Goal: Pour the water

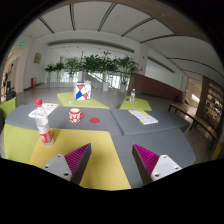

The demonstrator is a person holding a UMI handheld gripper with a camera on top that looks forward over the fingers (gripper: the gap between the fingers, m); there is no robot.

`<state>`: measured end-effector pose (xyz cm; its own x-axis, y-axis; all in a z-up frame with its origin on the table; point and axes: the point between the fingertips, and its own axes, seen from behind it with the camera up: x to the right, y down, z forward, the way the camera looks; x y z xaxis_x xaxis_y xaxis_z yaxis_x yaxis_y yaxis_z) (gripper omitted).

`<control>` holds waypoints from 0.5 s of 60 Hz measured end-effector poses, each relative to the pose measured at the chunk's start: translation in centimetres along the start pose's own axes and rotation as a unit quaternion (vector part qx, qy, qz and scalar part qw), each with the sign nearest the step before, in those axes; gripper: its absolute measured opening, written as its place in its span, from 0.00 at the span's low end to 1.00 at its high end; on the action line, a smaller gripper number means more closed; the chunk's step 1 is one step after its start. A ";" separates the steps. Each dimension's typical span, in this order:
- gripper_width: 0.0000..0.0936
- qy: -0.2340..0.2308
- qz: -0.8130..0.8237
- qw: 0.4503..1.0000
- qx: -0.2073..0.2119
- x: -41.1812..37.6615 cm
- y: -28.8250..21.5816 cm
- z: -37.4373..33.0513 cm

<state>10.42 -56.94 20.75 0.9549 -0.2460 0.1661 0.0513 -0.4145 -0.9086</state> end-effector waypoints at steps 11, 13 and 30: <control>0.91 -0.020 -0.004 1.000 -0.008 -3.2 2.2 0.1; 0.91 -0.028 -0.007 1.000 -0.009 -4.3 2.8 0.0; 0.92 -0.108 -0.017 0.994 0.004 -18.1 3.6 -0.9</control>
<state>-6.95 -54.80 14.80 0.9932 -0.0374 0.1104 0.0853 -0.4125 -0.9070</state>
